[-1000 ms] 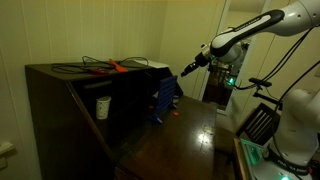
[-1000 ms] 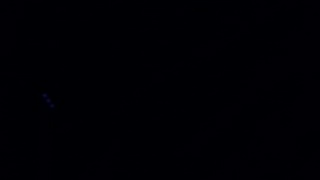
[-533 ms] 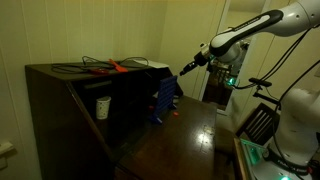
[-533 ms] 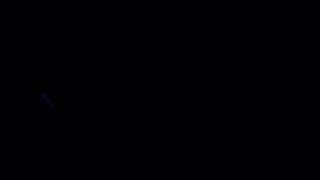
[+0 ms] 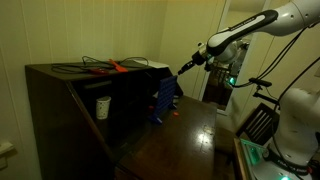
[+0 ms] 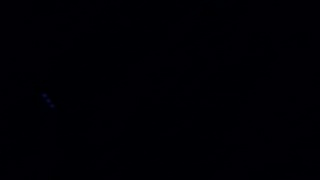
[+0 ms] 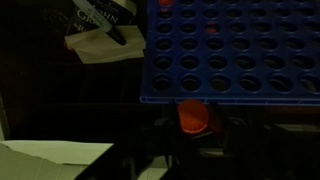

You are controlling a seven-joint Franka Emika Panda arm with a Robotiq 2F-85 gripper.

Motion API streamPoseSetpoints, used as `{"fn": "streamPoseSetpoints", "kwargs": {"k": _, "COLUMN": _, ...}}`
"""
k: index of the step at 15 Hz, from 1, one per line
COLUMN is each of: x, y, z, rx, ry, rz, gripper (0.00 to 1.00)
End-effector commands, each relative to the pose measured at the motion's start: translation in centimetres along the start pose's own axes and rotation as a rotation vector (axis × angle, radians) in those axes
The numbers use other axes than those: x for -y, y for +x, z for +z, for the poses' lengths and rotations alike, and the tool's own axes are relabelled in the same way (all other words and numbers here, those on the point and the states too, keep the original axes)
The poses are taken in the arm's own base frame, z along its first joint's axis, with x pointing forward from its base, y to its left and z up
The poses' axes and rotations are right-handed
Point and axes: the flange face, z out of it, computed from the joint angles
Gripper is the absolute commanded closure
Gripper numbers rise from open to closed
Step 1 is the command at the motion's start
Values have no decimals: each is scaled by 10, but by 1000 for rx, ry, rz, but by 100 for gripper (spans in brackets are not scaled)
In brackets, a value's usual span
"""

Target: Pick up one orange circular object and put in the blue frame

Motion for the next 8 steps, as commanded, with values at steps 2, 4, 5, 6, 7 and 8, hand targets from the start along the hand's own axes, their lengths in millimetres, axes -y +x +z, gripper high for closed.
{"fn": "streamPoseSetpoints", "kwargs": {"k": 2, "x": 1, "y": 14, "z": 11, "rx": 5, "ry": -7, "rz": -52, "gripper": 90}}
{"fn": "streamPoseSetpoints", "kwargs": {"k": 4, "x": 3, "y": 15, "z": 15, "rx": 13, "ry": -5, "rz": -72, "gripper": 90}}
{"fn": "streamPoseSetpoints", "kwargs": {"k": 5, "x": 4, "y": 14, "z": 17, "rx": 16, "ry": -3, "rz": -82, "gripper": 90}}
{"fn": "streamPoseSetpoints", "kwargs": {"k": 6, "x": 5, "y": 14, "z": 19, "rx": 17, "ry": -4, "rz": -89, "gripper": 90}}
{"fn": "streamPoseSetpoints", "kwargs": {"k": 7, "x": 5, "y": 13, "z": 20, "rx": 18, "ry": -1, "rz": -96, "gripper": 90}}
{"fn": "streamPoseSetpoints", "kwargs": {"k": 8, "x": 5, "y": 12, "z": 22, "rx": 17, "ry": -3, "rz": -101, "gripper": 90}}
